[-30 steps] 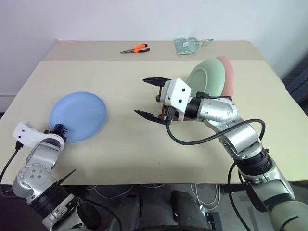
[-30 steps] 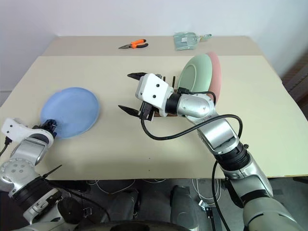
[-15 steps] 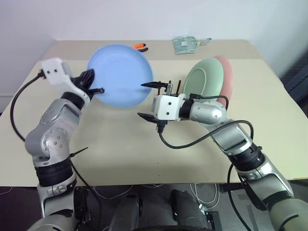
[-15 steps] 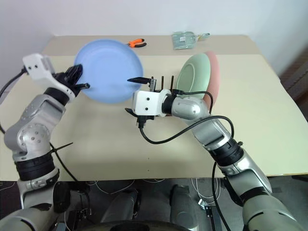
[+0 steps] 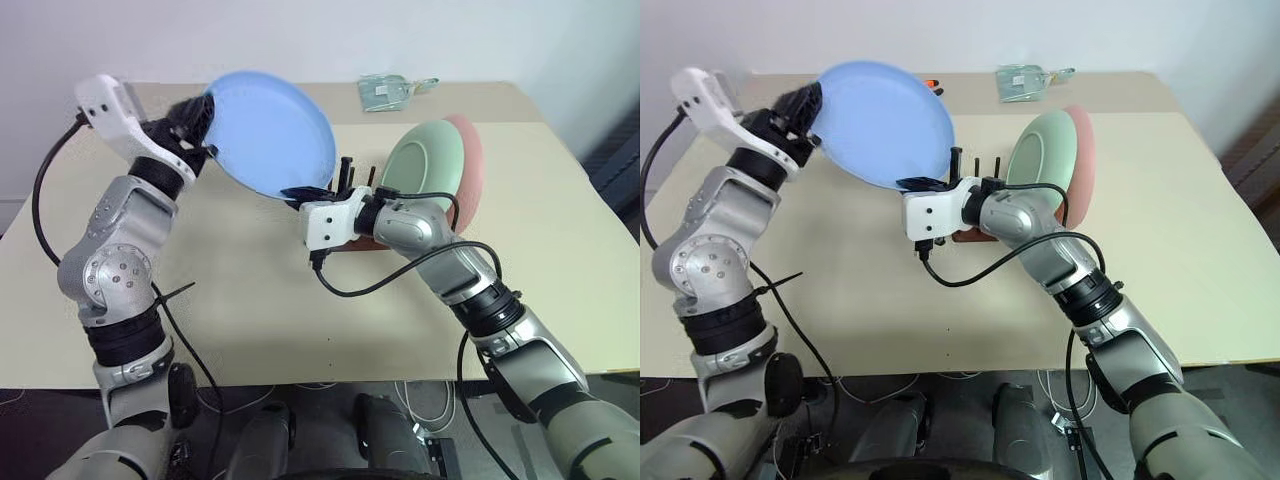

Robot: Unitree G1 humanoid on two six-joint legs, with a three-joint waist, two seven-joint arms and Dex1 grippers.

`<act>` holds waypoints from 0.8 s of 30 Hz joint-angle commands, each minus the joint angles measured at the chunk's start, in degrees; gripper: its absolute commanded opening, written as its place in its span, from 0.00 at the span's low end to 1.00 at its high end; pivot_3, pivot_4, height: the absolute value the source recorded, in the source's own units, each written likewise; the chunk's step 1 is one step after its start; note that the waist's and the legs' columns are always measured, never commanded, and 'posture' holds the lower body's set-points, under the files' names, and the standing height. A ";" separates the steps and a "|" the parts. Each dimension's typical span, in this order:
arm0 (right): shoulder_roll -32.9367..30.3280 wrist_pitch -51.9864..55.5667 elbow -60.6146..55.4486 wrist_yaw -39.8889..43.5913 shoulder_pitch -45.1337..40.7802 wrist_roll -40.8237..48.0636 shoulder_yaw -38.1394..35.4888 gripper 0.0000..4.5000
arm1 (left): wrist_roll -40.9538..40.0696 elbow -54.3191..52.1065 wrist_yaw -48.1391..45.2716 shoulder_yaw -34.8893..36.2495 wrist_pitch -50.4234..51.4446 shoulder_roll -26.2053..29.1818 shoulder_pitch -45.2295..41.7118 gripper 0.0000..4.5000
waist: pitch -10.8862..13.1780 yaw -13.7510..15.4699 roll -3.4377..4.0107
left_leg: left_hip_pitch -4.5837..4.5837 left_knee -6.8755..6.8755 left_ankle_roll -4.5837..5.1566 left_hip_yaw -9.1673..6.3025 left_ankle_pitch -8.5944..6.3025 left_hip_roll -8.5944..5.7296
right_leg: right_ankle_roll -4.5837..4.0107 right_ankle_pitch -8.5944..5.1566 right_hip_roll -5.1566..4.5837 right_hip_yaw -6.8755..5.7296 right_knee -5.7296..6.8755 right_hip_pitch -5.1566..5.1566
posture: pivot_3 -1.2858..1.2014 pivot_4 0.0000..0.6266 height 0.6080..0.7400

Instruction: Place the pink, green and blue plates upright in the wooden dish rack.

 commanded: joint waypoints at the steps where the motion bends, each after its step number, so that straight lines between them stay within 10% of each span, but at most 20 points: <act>1: 3.45 3.28 -6.13 -2.37 1.82 6.28 -7.10 0.00 | 6.31 2.17 2.43 4.80 -10.81 3.98 -2.38 0.57 | 0.00 -0.17 0.00 | 0.00 -0.01 0.00 0.00 0.00 0.00 | 0.00 0.00 0.00 0.01 -0.01 0.00 | 0.52 0.24 1.00; 12: 19.60 50.60 -33.01 -15.70 10.28 57.72 -34.14 0.00 | 17.58 0.54 -30.55 -19.03 -21.01 15.80 29.29 0.57 | -0.01 0.14 0.17 | -0.01 -0.04 0.09 -0.07 -0.05 0.00 | -0.25 -0.07 0.00 0.10 0.00 0.04 | 0.52 0.24 1.00; 24: 17.54 58.61 -32.95 -25.42 12.58 67.70 -37.24 0.00 | 13.02 -5.04 -42.14 -25.27 -15.06 16.45 35.69 0.57 | 0.07 -0.17 0.52 | -0.07 -0.12 0.10 0.05 -0.04 0.08 | -0.37 -0.12 0.06 0.12 0.15 -0.27 | 0.52 0.24 1.00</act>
